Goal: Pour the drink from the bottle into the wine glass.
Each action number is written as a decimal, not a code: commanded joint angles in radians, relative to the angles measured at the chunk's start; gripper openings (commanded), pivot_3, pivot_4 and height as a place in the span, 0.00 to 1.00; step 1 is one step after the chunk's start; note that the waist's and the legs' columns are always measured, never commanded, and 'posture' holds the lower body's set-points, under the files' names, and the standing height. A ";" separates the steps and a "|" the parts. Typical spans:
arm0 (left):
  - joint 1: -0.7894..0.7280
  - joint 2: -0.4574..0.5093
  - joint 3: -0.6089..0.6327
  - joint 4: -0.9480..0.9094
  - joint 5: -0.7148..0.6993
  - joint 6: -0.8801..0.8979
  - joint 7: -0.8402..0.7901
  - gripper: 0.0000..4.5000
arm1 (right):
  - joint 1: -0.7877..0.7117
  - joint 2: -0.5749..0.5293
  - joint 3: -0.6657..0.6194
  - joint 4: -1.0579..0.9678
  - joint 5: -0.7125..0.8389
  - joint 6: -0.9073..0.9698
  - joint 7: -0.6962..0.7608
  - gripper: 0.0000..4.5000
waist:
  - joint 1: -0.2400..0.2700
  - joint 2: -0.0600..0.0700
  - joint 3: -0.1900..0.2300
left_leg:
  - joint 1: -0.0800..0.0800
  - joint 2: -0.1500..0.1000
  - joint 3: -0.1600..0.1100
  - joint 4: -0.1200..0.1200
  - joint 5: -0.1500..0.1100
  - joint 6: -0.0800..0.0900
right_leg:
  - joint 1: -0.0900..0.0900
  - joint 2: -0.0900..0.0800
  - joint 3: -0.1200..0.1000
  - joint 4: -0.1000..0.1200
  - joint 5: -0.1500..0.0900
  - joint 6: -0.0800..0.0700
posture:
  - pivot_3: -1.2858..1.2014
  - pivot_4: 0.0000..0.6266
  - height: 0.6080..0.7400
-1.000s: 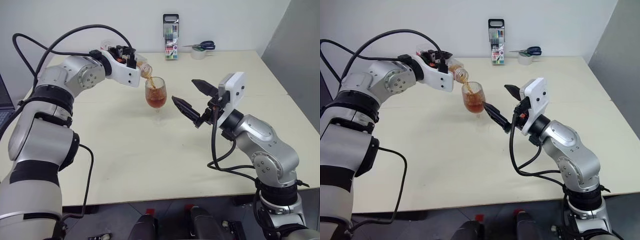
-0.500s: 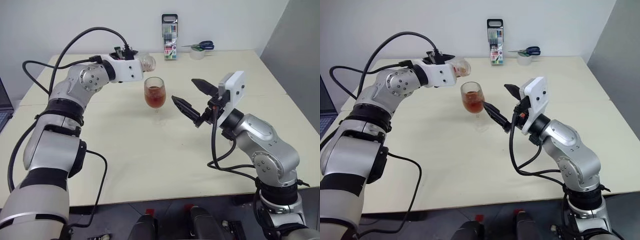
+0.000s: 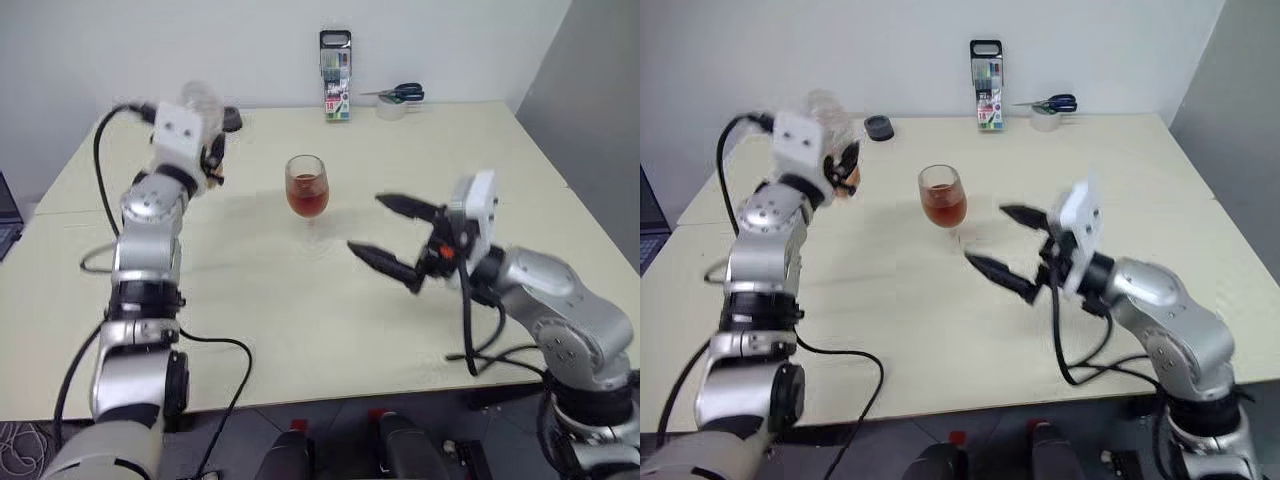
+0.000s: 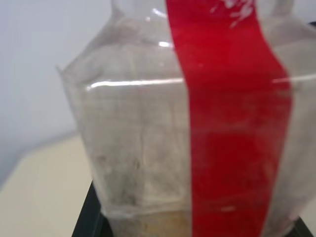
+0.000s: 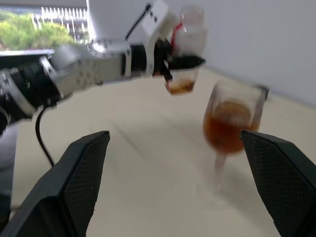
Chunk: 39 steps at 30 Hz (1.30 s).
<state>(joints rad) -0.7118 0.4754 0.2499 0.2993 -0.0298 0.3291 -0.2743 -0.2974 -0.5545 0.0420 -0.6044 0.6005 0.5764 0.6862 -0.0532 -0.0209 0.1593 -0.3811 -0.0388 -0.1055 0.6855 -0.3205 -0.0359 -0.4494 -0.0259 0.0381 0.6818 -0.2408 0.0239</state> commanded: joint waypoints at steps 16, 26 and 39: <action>0.165 -0.075 0.052 0.007 -0.160 -0.129 -0.042 0.36 | 0.114 0.023 0.034 -0.036 -0.070 -0.142 0.031 1.00 | 0.033 -0.001 0.000 | 0.018 0.000 -0.003 0.008 -0.001 0.001 | 0.025 0.002 -0.001 -0.003 0.002 0.003 | 0.52 0.24 1.00; 0.170 -0.087 0.040 0.117 -0.176 -0.235 -0.062 0.36 | 0.138 0.052 0.050 -0.031 -0.099 -0.149 -0.017 1.00 | 0.031 0.000 0.000 | 0.018 0.000 -0.003 0.008 -0.002 0.002 | 0.025 0.001 -0.001 -0.004 0.002 0.003 | 0.52 0.24 1.00; 0.242 -0.088 0.025 0.046 -0.162 -0.212 -0.037 0.99 | 0.194 0.095 0.052 -0.026 -0.128 -0.124 -0.087 1.00 | 0.029 0.000 0.000 | 0.018 0.000 -0.003 0.007 -0.002 0.002 | 0.025 0.001 -0.001 -0.004 0.002 0.003 | 0.52 0.24 1.00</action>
<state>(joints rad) -0.4821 0.3836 0.2773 0.4021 -0.1970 0.1093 -0.3219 -0.1152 -0.4733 0.1027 -0.6056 0.4807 0.4455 0.6374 -0.0239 -0.0213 0.1595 -0.3627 -0.0385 -0.1092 0.6925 -0.3221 -0.0343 -0.4249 -0.0246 0.0375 0.6780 -0.2386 0.0271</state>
